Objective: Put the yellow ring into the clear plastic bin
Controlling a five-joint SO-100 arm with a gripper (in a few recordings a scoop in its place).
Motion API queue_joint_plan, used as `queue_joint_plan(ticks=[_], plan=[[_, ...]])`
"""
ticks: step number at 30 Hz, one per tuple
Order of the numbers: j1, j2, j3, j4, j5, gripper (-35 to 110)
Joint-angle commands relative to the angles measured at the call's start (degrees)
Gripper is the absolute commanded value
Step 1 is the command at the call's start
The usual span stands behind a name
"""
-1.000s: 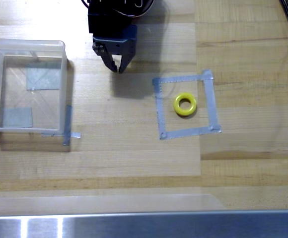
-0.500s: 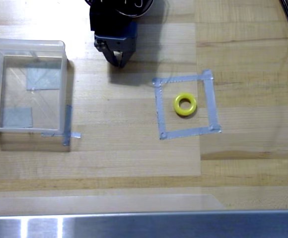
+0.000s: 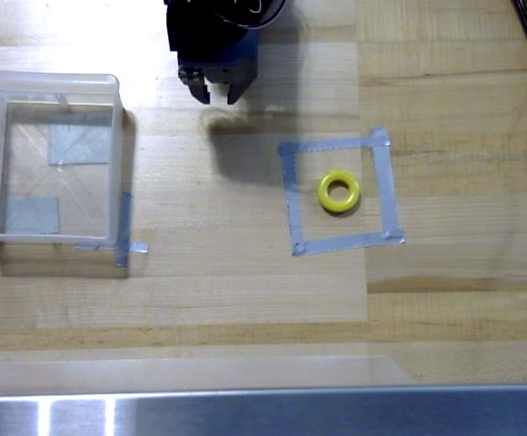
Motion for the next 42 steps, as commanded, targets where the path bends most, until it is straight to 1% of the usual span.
queue_joint_plan(ticks=[1,9,14,26,42], plan=[[-4.9,-12.2,-19.4,4.1,5.7,18],[-21.4,-39.1,-41.2,3.4,19.8,24],[-26.8,-53.2,-51.1,3.4,23.8,25],[-28.6,-69.6,-64.2,3.4,23.9,25],[-28.6,-79.0,-69.3,3.4,23.8,24]])
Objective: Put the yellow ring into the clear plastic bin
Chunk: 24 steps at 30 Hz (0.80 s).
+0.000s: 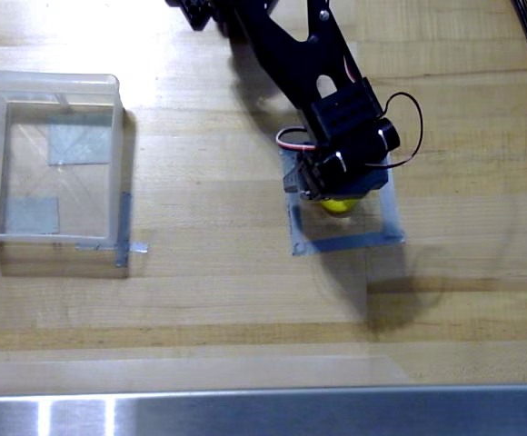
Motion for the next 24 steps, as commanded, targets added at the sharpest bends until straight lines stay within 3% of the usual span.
queue_joint_plan(ticks=[1,24], plan=[[-0.8,1.2,-3.7,0.7,1.1,24],[-0.6,-3.4,-0.1,-5.7,1.8,24]])
